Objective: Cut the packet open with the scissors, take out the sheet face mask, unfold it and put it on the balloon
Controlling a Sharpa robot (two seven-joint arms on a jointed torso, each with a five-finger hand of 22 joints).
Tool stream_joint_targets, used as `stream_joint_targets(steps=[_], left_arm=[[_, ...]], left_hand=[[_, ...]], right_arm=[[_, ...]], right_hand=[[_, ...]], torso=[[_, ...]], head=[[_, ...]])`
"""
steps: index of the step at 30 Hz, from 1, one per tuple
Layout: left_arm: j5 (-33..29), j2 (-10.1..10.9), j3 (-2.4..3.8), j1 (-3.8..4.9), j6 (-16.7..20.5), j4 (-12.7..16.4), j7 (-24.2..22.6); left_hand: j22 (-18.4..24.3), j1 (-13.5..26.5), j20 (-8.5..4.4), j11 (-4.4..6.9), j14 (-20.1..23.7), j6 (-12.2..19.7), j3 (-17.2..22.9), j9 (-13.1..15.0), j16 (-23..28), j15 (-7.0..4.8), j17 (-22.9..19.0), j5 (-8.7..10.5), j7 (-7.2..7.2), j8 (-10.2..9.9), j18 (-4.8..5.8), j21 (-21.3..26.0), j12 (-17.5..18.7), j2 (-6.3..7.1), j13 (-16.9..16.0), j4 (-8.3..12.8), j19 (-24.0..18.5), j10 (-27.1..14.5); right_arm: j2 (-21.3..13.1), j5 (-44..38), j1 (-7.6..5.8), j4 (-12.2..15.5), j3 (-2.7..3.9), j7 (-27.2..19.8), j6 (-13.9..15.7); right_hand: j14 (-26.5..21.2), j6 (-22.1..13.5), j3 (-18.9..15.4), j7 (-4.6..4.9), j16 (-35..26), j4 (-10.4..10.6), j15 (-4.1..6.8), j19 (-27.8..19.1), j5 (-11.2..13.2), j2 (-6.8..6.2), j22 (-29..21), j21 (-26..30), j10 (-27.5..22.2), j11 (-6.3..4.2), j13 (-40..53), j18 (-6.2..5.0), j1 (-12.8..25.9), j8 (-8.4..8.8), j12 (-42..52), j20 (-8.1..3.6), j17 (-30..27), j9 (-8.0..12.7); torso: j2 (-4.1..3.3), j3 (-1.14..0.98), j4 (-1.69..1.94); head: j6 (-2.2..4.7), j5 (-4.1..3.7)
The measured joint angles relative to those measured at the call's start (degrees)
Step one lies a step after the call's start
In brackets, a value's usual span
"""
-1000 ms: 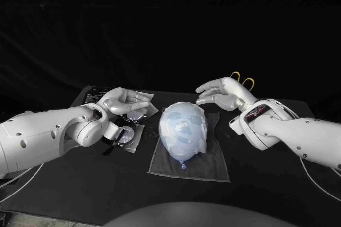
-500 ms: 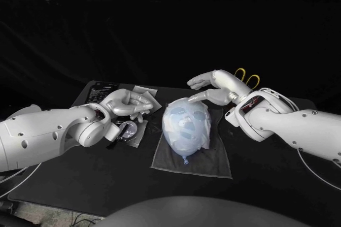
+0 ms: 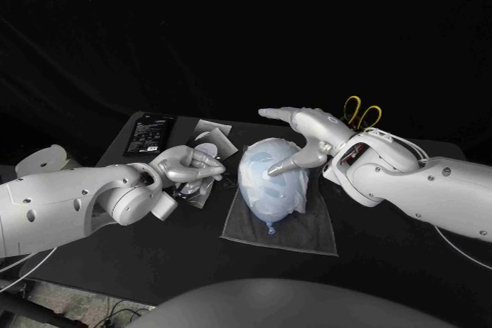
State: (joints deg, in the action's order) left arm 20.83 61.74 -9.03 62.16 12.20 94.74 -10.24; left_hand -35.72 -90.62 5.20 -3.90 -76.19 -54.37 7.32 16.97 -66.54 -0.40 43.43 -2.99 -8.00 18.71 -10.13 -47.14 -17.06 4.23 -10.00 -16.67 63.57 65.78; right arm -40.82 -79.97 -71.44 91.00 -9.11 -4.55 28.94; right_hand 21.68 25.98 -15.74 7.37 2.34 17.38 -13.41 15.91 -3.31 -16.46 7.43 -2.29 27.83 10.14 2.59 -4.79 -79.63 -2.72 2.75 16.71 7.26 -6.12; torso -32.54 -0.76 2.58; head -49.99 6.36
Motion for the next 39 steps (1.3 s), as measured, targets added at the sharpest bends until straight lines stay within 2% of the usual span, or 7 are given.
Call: stream_joint_targets(steps=[3, 10, 13, 28, 32, 36, 39], left_arm=[[-2.1, 0.1, -0.08, -0.21, -0.9, 1.0, 0.3], [-6.9, 0.1, -0.13, -0.42, -3.8, 2.3, 0.4], [-8.6, 0.1, -0.15, -0.46, -5.6, 2.7, 0.4], [-12.1, -0.5, -0.18, -0.56, -11.6, 3.5, 0.4], [-12.5, -0.7, -0.18, -0.58, -12.0, 3.6, 0.5], [-12.8, -0.8, -0.19, -0.59, -12.1, 3.4, 0.5], [-13.0, -0.8, -0.19, -0.59, -12.1, 3.1, 0.6]], left_hand=[[-0.2, 0.0, -0.05, -0.08, 0.0, -0.2, 1.0, -0.5, 1.2, 0.00, -1.6, 0.00, -0.19, -0.8, 0.03, 0.0, 2.4, 0.00, 1.1, 0.0, -0.4, -0.1], [-0.8, 0.0, 0.33, -0.77, -0.5, -0.2, 2.9, -1.2, 1.6, 0.50, -1.8, -0.01, -0.19, -2.2, 0.04, -1.0, 6.4, 0.00, 3.2, 0.1, -0.9, 0.1], [-1.5, 0.0, 0.33, -0.85, -0.5, -0.3, 3.4, -1.3, 1.6, 0.50, -1.4, -0.01, -0.31, -2.2, 0.33, -1.6, 6.6, 0.00, 3.4, 0.1, -0.9, 0.8], [-5.7, 0.9, -0.30, 0.44, -2.5, -0.6, 5.0, -2.2, -1.6, -0.21, 3.7, -0.01, 0.02, -4.3, 0.47, -5.7, 5.4, 0.94, 2.1, 0.2, -0.3, 7.2], [-6.2, 1.3, -0.29, 0.52, -2.5, -0.4, 5.0, -2.4, -1.8, -0.21, 4.1, -0.01, -0.09, -4.5, 0.49, -5.9, 5.4, 1.29, 1.8, 0.2, -0.3, 7.3], [-6.3, 1.3, -0.29, 0.52, -2.5, 0.0, 5.0, -2.5, -1.8, -0.21, 4.1, -0.01, -0.20, -4.9, 0.56, -6.1, 5.1, 1.29, 1.7, 0.2, -0.3, 7.2], [-6.3, 1.3, -0.29, 0.52, -2.5, 0.0, 5.0, -2.5, -1.8, -0.21, 4.1, -0.01, -0.20, -4.9, 0.86, -6.1, 5.1, 1.29, 1.6, 0.2, -0.3, 7.2]], right_arm=[[0.3, -0.9, 0.29, 0.2, -0.08, 1.1, -0.8], [0.4, -1.0, 0.49, 0.6, -0.13, 2.6, -1.4], [0.3, -0.4, 0.54, 0.9, -0.13, 3.1, -1.4], [-0.5, 2.7, 0.58, 1.1, -0.14, 4.1, -1.9], [-0.5, 3.4, 0.64, 1.1, -0.14, 4.1, -2.1], [-0.6, 4.8, 0.75, 1.6, -0.15, 3.5, -1.7], [-0.7, 6.1, 0.84, 2.0, -0.15, 2.7, -1.2]], right_hand=[[0.0, 0.0, 0.0, 0.00, 0.0, 0.0, 0.00, -0.1, 0.0, 0.00, -0.1, 0.0, 0.0, 0.00, 0.0, 0.00, 0.0, 0.00, 0.0, 0.08, 0.0, 0.0], [1.3, 1.3, 0.9, 1.72, 0.0, -0.1, -1.25, -0.4, 0.0, 0.68, -0.2, 0.0, 2.6, 1.30, 0.2, 0.00, 0.6, -0.35, 0.0, 0.00, 0.1, -0.5], [1.5, 1.6, 1.7, 1.67, 0.2, -0.1, -1.54, -0.4, 0.0, 1.72, -0.2, 0.0, 3.0, 1.73, 0.2, 0.00, 0.6, -0.58, 0.0, 0.00, 0.1, -0.6], [1.8, 4.1, 3.5, 2.04, 0.2, -0.1, -1.76, -0.4, 0.0, 3.59, -0.3, 0.0, 4.5, 2.01, 0.3, 0.01, 0.1, -1.25, 0.0, 0.00, -0.1, -1.2], [2.3, 5.9, 3.7, 2.16, 0.2, -0.2, -1.57, -0.4, 0.0, 3.81, -0.3, 0.0, 5.9, 2.86, 0.3, 0.01, 0.0, -1.72, 0.1, 0.00, -0.1, -1.6], [6.3, 8.4, 5.7, 2.50, 1.1, -0.3, -0.86, 0.7, 0.0, 6.83, -0.1, -0.4, 10.3, 4.55, 0.7, -0.51, -0.1, -2.58, 0.7, 0.06, 0.5, -2.1], [7.6, 9.5, 6.5, 2.65, 1.1, -0.4, -0.81, 0.8, 0.0, 8.07, 0.0, -0.4, 12.5, 4.80, 0.7, -0.91, -0.1, -2.93, 0.7, 0.10, 0.6, -2.3]], torso=[[-0.02, 0.00, 0.00], [-0.02, 0.00, -0.03], [-0.03, 0.00, -0.06], [0.03, -0.02, -0.07], [0.03, -0.01, -0.07], [0.07, -0.03, -0.05], [0.08, -0.03, -0.03]], head=[[-0.01, 0.25], [-0.01, 0.42], [-0.01, 0.49], [-0.01, 0.17], [-0.01, 0.09], [-0.01, -0.03], [-0.01, -0.11]])
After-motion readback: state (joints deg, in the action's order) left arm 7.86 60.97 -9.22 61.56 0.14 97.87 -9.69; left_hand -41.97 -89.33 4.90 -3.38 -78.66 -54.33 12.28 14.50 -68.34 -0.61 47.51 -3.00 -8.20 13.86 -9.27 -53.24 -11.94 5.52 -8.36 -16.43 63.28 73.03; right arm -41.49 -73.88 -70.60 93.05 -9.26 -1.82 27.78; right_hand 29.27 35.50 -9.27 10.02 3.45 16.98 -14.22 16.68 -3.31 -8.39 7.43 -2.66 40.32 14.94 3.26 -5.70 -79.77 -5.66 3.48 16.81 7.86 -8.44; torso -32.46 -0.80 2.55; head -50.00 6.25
